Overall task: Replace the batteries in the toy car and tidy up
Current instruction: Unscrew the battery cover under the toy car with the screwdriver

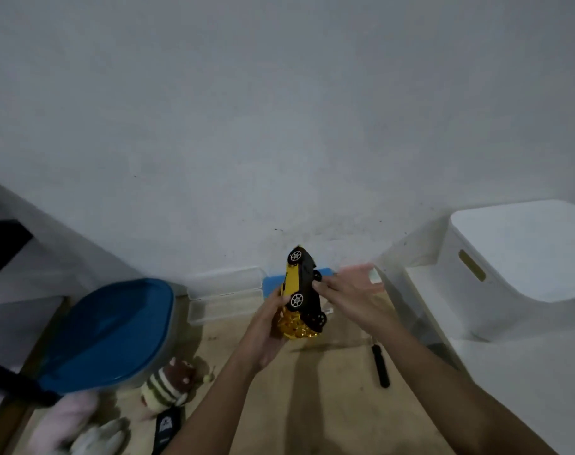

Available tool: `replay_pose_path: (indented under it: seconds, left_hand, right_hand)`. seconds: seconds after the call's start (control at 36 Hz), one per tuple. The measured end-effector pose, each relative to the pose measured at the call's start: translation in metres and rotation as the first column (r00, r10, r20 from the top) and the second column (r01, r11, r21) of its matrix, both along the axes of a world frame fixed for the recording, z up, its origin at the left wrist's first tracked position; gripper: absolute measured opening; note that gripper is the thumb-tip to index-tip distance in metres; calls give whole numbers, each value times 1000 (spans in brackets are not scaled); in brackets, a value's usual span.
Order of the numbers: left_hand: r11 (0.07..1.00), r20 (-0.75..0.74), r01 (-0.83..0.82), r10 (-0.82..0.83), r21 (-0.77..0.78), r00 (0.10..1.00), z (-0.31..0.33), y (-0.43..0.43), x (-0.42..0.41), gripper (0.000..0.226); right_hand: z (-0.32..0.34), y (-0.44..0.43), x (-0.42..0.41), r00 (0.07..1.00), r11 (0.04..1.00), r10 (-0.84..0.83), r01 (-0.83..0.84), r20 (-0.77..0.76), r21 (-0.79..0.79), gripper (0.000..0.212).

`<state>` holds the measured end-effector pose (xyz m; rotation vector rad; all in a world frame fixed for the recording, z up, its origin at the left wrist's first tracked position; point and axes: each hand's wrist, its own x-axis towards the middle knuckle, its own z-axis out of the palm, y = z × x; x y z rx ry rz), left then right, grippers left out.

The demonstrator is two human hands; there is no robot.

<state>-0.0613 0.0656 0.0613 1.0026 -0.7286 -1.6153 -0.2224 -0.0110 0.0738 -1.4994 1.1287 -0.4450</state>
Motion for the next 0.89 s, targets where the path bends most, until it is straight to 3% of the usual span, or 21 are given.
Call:
replay_pose_path:
  seconds: [0.08, 0.19, 0.36, 0.47, 0.58, 0.64, 0.89]
  left_hand:
    - [999, -44, -26, 24, -44, 999, 16, -1, 10, 75]
    - [996, -86, -71, 66, -56, 994, 35, 1, 18, 71]
    - [991, 49, -40, 46, -127, 998, 55, 7, 21, 81]
    - [984, 194, -39, 74, -175, 978, 63, 4, 27, 66]
    - [960, 499, 39, 109, -278, 860, 66, 6, 31, 108]
    - [953, 607, 73, 126, -293, 784, 65, 6, 31, 119]
    - [925, 736, 142, 181, -354, 652, 69, 2, 25, 121]
  right_hand:
    - [23, -7, 19, 995, 1000, -15, 13, 102, 13, 36]
    - [42, -17, 42, 966, 995, -95, 94, 241, 15, 44]
    - [70, -17, 59, 904, 1000, -12, 19, 426, -14, 38]
    - [78, -19, 63, 898, 996, -12, 51, 439, -78, 41]
    - [81, -25, 61, 886, 982, -39, 120, 463, -147, 36]
    - [82, -28, 57, 889, 973, -23, 126, 458, -196, 36]
    - [83, -29, 40, 943, 941, 23, 92, 332, -326, 52]
